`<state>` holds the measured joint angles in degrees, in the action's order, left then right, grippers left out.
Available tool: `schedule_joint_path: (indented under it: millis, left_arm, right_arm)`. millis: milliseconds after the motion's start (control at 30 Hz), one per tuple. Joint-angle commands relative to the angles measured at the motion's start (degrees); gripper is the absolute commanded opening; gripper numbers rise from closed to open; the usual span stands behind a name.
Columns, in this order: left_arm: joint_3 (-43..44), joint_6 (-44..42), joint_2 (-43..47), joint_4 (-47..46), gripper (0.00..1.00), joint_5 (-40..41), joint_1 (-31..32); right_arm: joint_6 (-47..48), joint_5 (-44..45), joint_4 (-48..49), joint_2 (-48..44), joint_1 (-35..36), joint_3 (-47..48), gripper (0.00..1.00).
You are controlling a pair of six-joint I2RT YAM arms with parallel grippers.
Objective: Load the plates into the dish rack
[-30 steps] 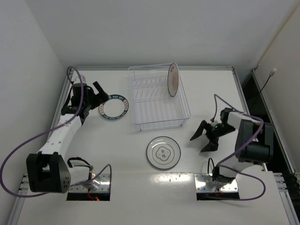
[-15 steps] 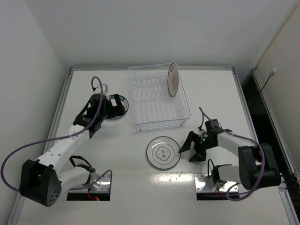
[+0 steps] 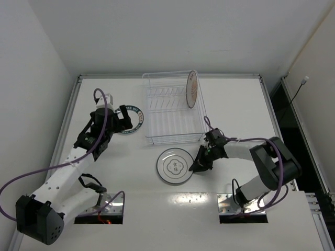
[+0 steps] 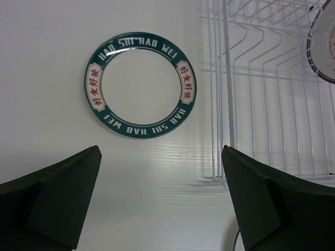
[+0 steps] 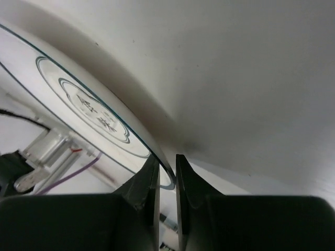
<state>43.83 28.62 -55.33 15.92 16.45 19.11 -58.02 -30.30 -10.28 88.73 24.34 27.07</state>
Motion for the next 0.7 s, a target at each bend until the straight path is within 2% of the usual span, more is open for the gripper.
schedule_joint_path:
  millis: [0, 33, 100, 133, 233, 333, 467, 500, 567, 633, 667]
  left_arm:
    - [-0.2, -2.9, 3.0, 0.6, 1.0, 4.7, 0.3]
    - [-0.2, -3.7, 3.0, 0.6, 1.0, 5.3, 0.3]
    - [-0.2, -4.4, 3.8, 0.6, 1.0, 6.0, 0.3]
    - [-0.8, -4.4, 4.6, 1.1, 1.0, 6.0, 0.3]
    - [-1.3, -4.4, 6.0, 1.1, 1.0, 7.1, 0.8]
    - [-1.8, -5.5, 6.7, 0.5, 1.0, 8.8, 2.3]
    - [-2.3, -6.9, 7.2, -0.6, 1.0, 11.2, 5.1]
    - [-2.3, -7.5, 7.3, -0.6, 1.0, 12.0, 5.1]
    - [-1.5, -7.5, 7.3, 0.2, 1.0, 14.7, 6.8]
    - [-0.8, -8.8, 7.3, 0.7, 1.0, 16.0, 8.0]
    - [-0.8, -9.5, 7.3, 0.7, 1.0, 16.0, 8.0]
  right_arm:
    - [0.4, 15.2, -13.1, -3.7, 0.8, 2.6, 0.0]
    - [0.9, 16.0, -21.0, -5.3, 1.3, 5.5, 0.0]
    - [1.6, 17.8, -27.8, -9.4, 2.0, 8.3, 0.0]
    - [1.6, 18.6, -34.3, -14.5, 2.6, 11.2, 0.0]
    - [2.2, 21.8, -45.6, -22.9, 2.6, 17.5, 0.0]
    - [2.7, 23.8, -54.7, -26.2, 2.7, 24.7, 0.0]
    - [3.3, 28.6, -61.5, -26.9, 3.3, 36.0, 0.0]
    - [3.3, 29.9, -62.0, -26.9, 3.3, 42.1, 0.0]
    - [4.6, 33.6, -62.7, -24.1, 3.3, 48.7, 0.0]
    - [6.6, 38.7, -61.1, -18.3, 4.0, 58.9, 0.0]
    - [10.1, 44.0, -60.0, -16.0, 4.5, 65.3, 0.0]
